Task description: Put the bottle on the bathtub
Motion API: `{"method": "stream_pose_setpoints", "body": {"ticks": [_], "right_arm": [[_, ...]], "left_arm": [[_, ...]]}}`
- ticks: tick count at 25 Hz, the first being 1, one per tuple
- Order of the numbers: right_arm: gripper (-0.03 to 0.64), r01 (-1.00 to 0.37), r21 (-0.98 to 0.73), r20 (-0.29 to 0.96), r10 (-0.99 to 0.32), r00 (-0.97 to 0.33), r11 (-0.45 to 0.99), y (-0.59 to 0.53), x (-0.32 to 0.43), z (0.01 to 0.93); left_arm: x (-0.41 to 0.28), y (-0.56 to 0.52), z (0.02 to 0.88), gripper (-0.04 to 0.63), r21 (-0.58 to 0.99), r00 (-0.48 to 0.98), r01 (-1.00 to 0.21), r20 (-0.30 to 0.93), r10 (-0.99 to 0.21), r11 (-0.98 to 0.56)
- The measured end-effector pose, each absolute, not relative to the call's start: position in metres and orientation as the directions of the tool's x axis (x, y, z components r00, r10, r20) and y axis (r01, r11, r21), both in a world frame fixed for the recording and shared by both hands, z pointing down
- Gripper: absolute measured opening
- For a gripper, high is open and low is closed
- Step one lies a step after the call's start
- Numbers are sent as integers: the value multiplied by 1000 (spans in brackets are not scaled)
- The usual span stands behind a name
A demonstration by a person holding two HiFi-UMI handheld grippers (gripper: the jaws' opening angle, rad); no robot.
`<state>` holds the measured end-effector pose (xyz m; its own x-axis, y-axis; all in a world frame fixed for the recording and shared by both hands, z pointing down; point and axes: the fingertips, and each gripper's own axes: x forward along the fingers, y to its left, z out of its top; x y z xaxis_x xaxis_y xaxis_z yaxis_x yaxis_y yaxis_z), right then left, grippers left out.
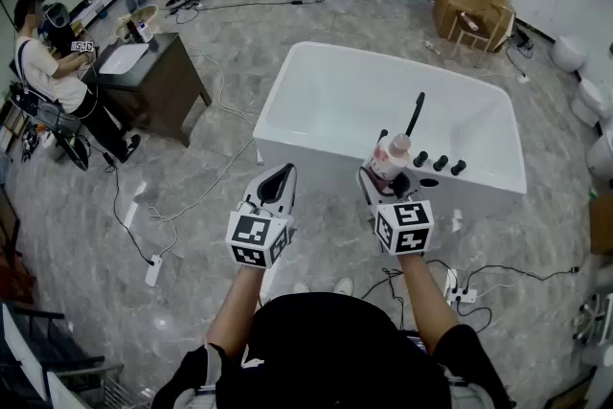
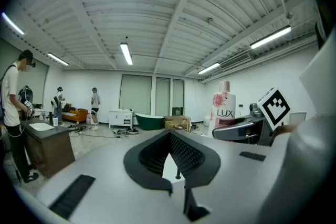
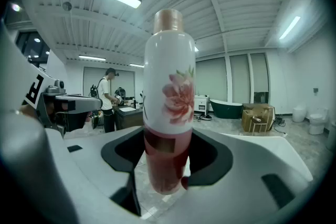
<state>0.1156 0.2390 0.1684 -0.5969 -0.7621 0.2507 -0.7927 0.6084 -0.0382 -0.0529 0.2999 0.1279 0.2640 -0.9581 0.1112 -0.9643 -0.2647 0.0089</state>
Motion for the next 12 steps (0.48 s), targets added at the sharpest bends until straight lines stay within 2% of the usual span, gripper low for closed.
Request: {"method": "stream_pose_setpoints", "body": {"ticks": [12], "right_arm": [[255, -773, -61, 237, -743, -626, 632, 233, 135, 173]], "left_arm": [[-25, 296, 132, 12, 31, 256, -967, 119, -959, -254]]}}
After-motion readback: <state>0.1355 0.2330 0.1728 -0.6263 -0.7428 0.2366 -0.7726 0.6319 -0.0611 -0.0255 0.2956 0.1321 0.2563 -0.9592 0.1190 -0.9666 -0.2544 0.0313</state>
